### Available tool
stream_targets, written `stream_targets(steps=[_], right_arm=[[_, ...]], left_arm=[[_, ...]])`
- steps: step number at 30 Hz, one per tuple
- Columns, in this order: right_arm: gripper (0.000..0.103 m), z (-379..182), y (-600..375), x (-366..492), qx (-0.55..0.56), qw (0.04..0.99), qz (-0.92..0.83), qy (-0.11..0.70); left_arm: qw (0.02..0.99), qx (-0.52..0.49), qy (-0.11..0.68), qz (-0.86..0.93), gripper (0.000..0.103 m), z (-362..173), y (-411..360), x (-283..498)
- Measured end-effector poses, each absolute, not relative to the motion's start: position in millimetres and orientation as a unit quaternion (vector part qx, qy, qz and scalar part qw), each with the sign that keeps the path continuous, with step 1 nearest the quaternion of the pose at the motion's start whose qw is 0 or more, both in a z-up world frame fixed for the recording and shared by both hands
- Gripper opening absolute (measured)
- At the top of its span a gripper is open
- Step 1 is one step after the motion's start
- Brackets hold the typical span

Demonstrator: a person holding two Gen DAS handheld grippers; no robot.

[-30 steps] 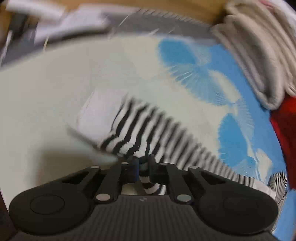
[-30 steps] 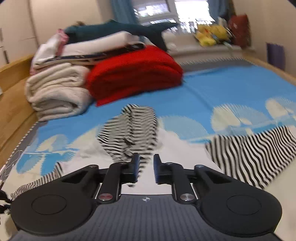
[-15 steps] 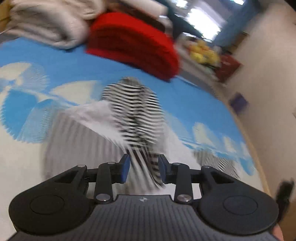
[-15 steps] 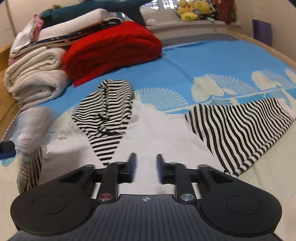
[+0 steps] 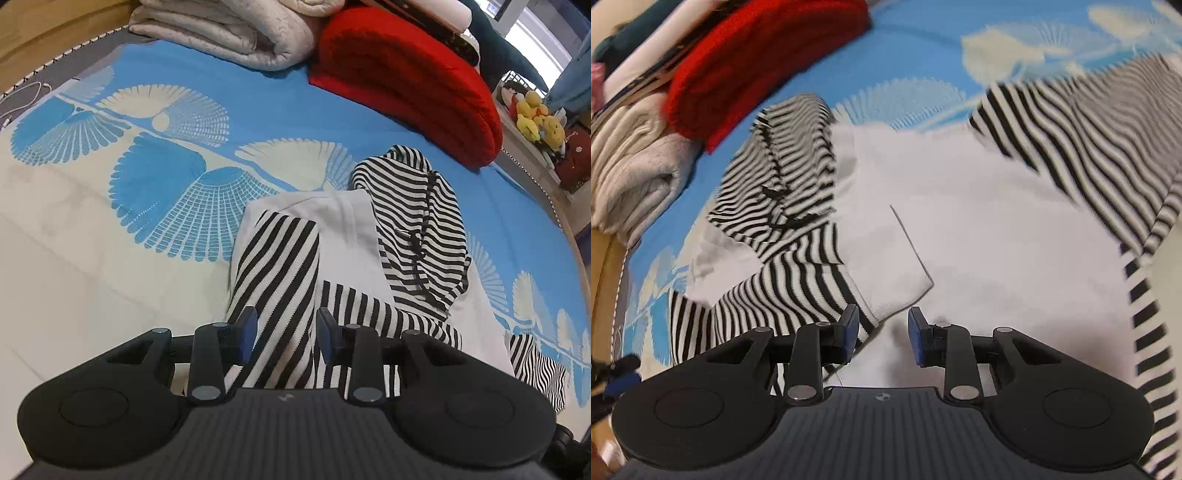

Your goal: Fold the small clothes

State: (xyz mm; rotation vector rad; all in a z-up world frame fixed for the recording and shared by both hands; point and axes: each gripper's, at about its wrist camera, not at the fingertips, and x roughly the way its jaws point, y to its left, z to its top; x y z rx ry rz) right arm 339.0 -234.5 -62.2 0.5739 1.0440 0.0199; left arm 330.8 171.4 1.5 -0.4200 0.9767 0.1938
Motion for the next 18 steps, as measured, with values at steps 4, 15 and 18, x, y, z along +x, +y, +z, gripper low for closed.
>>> stream_targets(steps=[4, 15, 18], right_arm=[[0.030, -76.4, -233.0, 351.9, 0.292, 0.811, -0.001, 0.507], [0.000, -77.5, -232.7, 358.3, 0.305, 0.828, 0.003, 0.470], [0.000, -36.2, -234.5, 347.1, 0.278, 0.884, 0.017, 0.375]], left_arm=[[0.856, -0.197, 0.469, 0.089, 0.037, 0.1, 173.3, 340.3], [0.859, -0.192, 0.466, 0.088, 0.037, 2.8, 182.5, 344.7], [0.859, -0.192, 0.467, 0.088, 0.037, 2.7, 182.8, 343.4]])
